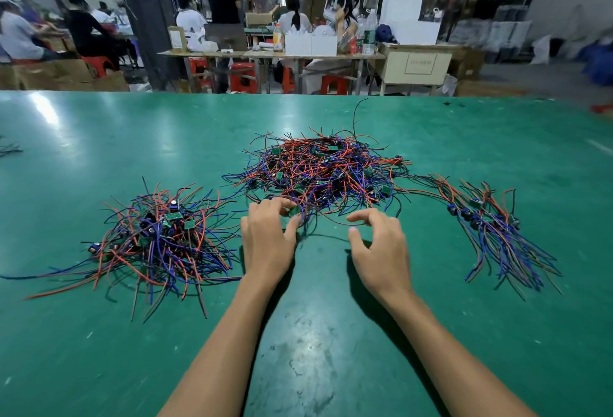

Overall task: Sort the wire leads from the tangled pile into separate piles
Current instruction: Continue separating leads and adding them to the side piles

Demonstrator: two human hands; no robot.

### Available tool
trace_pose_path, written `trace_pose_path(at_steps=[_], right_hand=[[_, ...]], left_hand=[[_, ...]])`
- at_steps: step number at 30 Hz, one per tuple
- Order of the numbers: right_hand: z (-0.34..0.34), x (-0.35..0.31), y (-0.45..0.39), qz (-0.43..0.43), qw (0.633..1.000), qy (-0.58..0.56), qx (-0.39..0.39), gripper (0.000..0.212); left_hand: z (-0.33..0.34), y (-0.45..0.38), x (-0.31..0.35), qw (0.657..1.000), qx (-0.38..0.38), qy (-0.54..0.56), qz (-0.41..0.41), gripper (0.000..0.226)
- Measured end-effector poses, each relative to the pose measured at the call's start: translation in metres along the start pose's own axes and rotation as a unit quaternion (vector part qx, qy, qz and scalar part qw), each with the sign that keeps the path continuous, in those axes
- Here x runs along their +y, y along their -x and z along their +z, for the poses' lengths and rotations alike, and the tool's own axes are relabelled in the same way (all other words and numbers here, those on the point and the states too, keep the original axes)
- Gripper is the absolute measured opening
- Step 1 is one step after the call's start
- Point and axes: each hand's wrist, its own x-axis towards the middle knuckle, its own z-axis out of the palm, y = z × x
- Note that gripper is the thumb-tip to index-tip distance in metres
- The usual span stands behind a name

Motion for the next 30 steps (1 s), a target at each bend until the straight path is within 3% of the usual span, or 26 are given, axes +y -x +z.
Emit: trace_pose_path(at_steps=[3, 6, 9, 12, 17, 24, 30], right_hand=[[-0.006, -0.003, 0.001, -0.043, 0.993, 0.088, 0.071, 0.018], [-0.010, -0.009, 0.001, -0.069, 0.991, 0.075, 0.092, 0.018], [-0.011, -0.015, 0.003, -0.102, 0.994, 0.018, 0.046, 0.012], [-0.012, -0.023, 0.003, -0.027, 0.987, -0.146, -0.054, 0.018], [-0.020, -0.033, -0.002, 0.141, 0.904, -0.387, -0.112, 0.030], [-0.037, -0.029, -0.012, 0.186, 0.788, -0.558, -0.182, 0.040], [-0.038, -0.033, -0.010, 0.158, 0.833, -0.525, -0.076, 0.028]], left_hand=[[-0.007, 0.005, 0.004, 0.999, 0.033, 0.040, 0.015, 0.019], [-0.017, 0.007, 0.015, 0.995, 0.059, 0.071, 0.048, 0.020], [-0.026, 0.008, 0.027, 0.985, 0.070, 0.123, 0.101, 0.023], [-0.032, 0.013, 0.039, 0.970, 0.020, 0.213, 0.119, 0.025], [-0.036, 0.019, 0.053, 0.952, -0.005, 0.280, 0.120, 0.027], [-0.039, 0.018, 0.053, 0.956, -0.023, 0.249, 0.152, 0.030], [-0.036, 0.016, 0.050, 0.970, -0.022, 0.208, 0.127, 0.034]])
